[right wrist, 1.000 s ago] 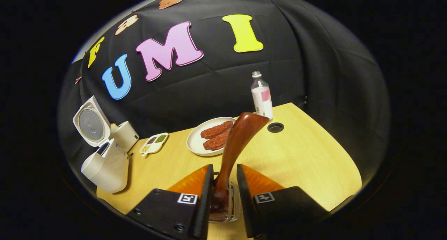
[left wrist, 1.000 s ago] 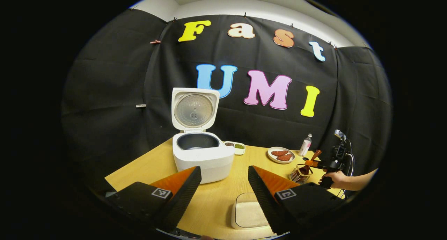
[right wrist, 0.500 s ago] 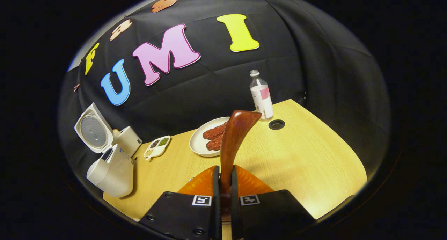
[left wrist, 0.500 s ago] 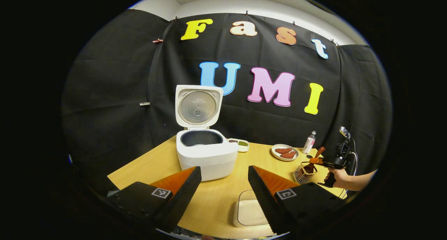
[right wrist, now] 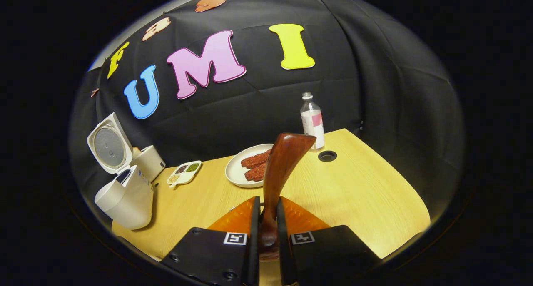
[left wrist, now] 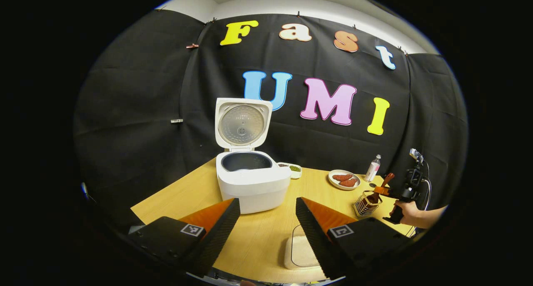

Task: Close the left gripper, press the button to open the rice cooker; take a wooden spoon from the chopstick holder with the right hand, scoop a spoonful of rice and pour it into the rice cooker, then put the wooden spoon back into the chopstick holder.

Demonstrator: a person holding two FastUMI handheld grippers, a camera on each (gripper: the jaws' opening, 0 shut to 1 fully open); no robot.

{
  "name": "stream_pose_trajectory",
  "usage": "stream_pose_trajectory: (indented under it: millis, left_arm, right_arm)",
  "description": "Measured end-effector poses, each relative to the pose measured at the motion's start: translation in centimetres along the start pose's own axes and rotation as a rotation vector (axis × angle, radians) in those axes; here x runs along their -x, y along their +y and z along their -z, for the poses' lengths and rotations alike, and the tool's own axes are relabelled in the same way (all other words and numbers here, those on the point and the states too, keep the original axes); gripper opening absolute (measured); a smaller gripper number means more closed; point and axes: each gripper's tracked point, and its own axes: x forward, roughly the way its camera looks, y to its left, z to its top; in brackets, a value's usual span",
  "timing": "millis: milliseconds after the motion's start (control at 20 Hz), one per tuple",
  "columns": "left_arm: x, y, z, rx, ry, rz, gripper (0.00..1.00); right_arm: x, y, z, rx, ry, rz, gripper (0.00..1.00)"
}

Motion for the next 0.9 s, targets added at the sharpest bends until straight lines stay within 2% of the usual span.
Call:
stream_pose_trajectory:
  millis: [200,300,400,650,900]
  left_arm:
    - [-0.1,0.1,-0.4,-0.005,-0.008,0.0,0.94]
    - [0.1,0.0,-0.6,-0.01,-0.011,0.006,0.94]
    - [0.1,0.1,-1.1,-0.011,-0.02,0.013,0.94]
    - [0.0,0.7,-2.0,0.003,-0.035,0.041,0.94]
    - [0.6,2.1,-2.9,-0.009,-0.049,0.071,0.94]
  right_arm:
    - [0.1,0.1,-0.3,-0.036,0.001,-0.002,0.1]
    - [0.8,0.0,-2.2,-0.087,-0.04,0.003,0.07]
    - [1.9,0.4,-4.1,-0.098,-0.076,-0.009,0.07]
    - [6.0,2.4,-8.0,-0.031,-0.136,-0.04,0.07]
    - [13.1,9.0,-8.9,-0.034,-0.151,-0.147,0.07]
